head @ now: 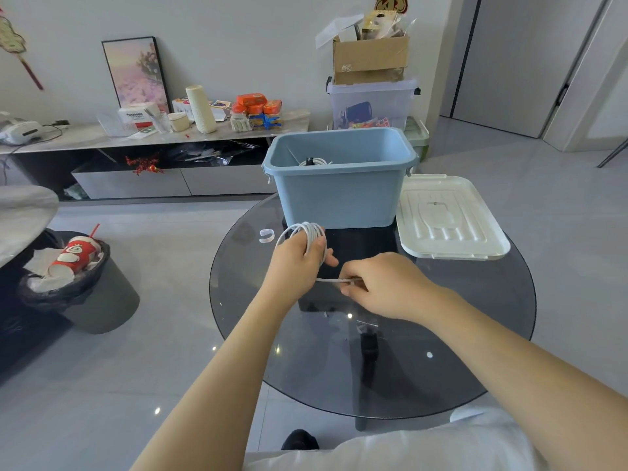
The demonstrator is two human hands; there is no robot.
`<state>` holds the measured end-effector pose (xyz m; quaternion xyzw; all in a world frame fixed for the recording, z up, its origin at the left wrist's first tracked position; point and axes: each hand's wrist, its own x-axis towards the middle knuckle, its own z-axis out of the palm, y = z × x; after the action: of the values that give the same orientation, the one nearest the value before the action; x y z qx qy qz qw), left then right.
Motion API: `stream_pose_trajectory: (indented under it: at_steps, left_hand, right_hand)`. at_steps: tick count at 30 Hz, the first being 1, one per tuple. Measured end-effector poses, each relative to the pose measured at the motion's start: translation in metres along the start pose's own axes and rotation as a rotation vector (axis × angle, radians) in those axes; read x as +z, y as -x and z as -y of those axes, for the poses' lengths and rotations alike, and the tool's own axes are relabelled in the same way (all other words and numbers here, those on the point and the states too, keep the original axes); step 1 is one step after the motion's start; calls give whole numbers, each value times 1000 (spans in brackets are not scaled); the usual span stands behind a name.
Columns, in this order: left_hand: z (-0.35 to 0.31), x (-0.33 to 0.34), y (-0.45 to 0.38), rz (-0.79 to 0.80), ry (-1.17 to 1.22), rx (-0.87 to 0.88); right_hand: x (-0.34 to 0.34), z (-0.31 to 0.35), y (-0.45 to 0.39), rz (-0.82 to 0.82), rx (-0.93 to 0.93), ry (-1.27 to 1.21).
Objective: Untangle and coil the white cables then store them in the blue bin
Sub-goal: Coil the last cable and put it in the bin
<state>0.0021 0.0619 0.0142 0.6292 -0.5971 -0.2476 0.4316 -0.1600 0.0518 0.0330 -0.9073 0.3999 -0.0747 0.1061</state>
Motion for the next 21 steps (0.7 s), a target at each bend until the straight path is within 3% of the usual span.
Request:
stream_pose_trajectory:
  at_steps: [3, 5, 8, 12, 15, 18, 21]
  left_hand:
    - [1, -4, 0, 175, -266, -26]
    - [1, -6, 4, 319, -266, -123]
    - [6, -13, 6, 548, 112, -329]
    - [7, -18, 4, 915, 562, -342]
    - [5, -17, 1, 1079, 924, -339]
    - [5, -17, -3, 1063, 1289, -345]
    - [5, -13, -1, 710, 1434, -377]
  right_hand:
    - [-5, -9, -1, -194, -64, 67]
    - [-10, -19, -2, -309, -103, 74]
    - [-14, -33, -3, -306, -84, 15]
    - [-14, -42, -4, -157, 21, -285]
    - [-10, -47, -5, -64, 119, -539]
    - [-5, -49, -5, 26, 179, -623]
    - [-4, -45, -2, 61, 190, -664]
